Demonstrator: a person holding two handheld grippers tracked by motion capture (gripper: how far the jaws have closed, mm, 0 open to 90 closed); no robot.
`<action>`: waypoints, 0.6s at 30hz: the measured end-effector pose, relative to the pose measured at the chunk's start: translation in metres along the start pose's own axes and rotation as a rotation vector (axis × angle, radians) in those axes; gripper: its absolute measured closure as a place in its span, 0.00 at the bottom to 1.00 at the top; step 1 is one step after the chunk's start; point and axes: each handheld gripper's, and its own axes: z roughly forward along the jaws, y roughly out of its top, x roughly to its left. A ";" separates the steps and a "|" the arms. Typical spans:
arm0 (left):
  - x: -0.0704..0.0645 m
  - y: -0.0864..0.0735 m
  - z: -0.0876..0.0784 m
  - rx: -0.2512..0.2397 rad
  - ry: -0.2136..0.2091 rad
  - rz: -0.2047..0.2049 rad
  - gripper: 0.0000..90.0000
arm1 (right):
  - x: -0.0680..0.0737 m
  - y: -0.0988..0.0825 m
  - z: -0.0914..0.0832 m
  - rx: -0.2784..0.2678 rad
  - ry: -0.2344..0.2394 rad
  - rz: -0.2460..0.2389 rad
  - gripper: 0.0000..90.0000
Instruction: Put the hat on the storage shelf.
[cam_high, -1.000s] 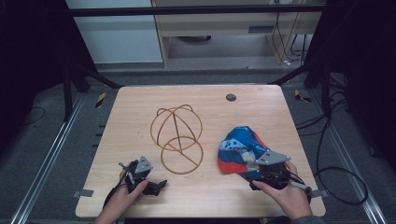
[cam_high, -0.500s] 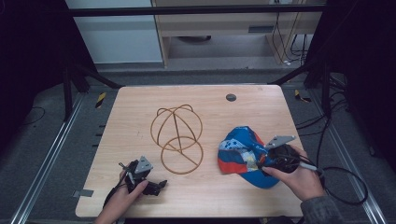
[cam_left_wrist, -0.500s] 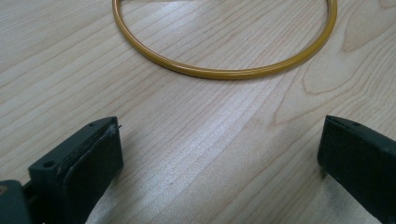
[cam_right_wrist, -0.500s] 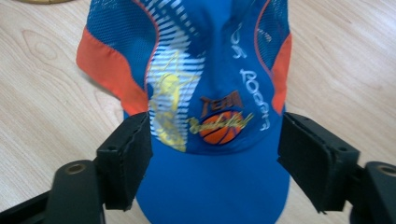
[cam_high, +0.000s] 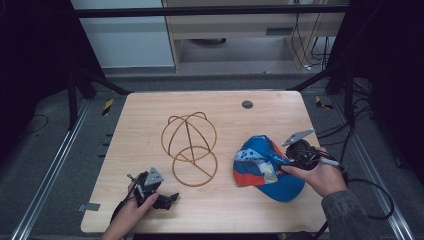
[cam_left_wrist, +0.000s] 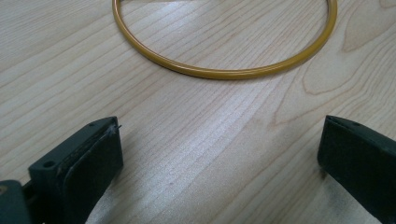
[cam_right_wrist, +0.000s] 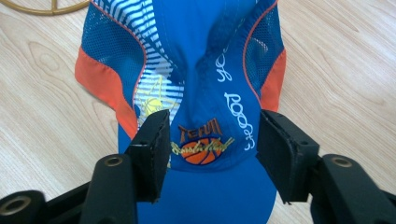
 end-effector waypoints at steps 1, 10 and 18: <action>0.000 0.000 0.000 0.000 0.000 0.000 0.00 | 0.000 0.001 0.000 -0.001 0.006 0.000 0.53; 0.000 0.000 0.000 0.000 0.000 0.000 0.00 | -0.002 0.013 0.009 0.031 0.050 -0.004 0.60; 0.000 0.000 0.000 0.000 0.000 0.000 0.00 | -0.001 0.020 0.027 0.059 0.082 0.009 0.64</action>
